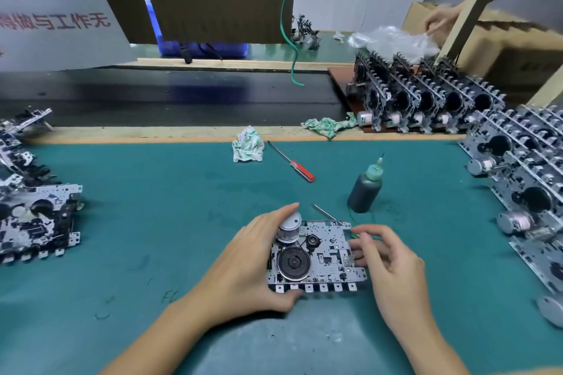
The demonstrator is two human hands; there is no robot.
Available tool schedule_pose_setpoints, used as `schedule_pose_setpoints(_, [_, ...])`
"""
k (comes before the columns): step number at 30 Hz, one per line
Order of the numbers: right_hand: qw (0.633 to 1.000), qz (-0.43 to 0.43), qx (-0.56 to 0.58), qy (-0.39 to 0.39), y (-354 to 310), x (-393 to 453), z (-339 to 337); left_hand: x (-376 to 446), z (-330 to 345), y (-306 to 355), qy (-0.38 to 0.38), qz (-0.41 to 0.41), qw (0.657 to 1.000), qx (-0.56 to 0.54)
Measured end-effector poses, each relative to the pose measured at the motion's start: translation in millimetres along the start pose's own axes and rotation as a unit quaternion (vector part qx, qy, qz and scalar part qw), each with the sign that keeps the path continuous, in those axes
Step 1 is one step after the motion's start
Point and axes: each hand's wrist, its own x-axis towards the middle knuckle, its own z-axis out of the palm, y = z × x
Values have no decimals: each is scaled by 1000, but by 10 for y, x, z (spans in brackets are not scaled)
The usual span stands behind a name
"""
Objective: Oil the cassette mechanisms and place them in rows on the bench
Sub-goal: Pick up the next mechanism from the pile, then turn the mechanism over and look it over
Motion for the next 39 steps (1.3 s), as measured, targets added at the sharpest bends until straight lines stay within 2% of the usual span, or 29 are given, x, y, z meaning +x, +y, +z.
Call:
schedule_pose_setpoints(5, [1000,-7,-3,4,0,-5,-2,-21,-56,-87,-34,-1,999,-33])
schedule_pose_setpoints(10, [1000,-16,-1,13,16,5,-6,-19,-41,-117,-37,-2,998,-48])
schedule_pose_setpoints(12, [999,-46,-12,14,-18,-4,-14,-18,-38,-122,-33,-4,998,-53])
schedule_pose_setpoints(14, [994,-98,-35,-37,-95,-13,-51,-24,-47,-124,-42,-10,997,-66])
schedule_pose_setpoints(16, [967,-158,-108,-171,-179,41,-94,-21,-49,-129,-57,-4,995,-77])
schedule_pose_setpoints(18, [900,-197,-247,-298,-253,151,-103,-27,-42,-129,-57,1,995,-78])
schedule_pose_setpoints(20, [829,-225,-365,-359,-304,267,-84,-21,-23,-128,-55,-2,995,-81])
schedule_pose_setpoints(22, [797,-227,-420,-369,-355,365,-40,-6,-12,-116,-44,1,996,-82])
schedule_pose_setpoints(25, [769,-230,-468,-369,-420,412,34,-17,-14,-130,-38,-14,995,-88])
schedule_pose_setpoints(31, [761,-251,-484,-350,-502,451,61,-41,6,-140,-29,-29,994,-102])
schedule_pose_setpoints(34, [807,-232,-412,-353,-554,514,18,40,-59,-114,-12,-65,969,-240])
schedule_pose_setpoints(36, [878,-131,-227,-400,-560,527,7,81,-156,-75,-3,-116,907,-405])
schedule_pose_setpoints(37, [892,-61,-81,-441,-558,507,27,48,-183,-72,-16,-125,865,-485])
schedule_pose_setpoints(38, [875,-2,66,-479,-567,474,58,16,-202,-68,-34,-122,836,-534])
schedule_pose_setpoints(39, [842,39,180,-507,-562,439,102,50,-197,-36,-39,-143,807,-572])
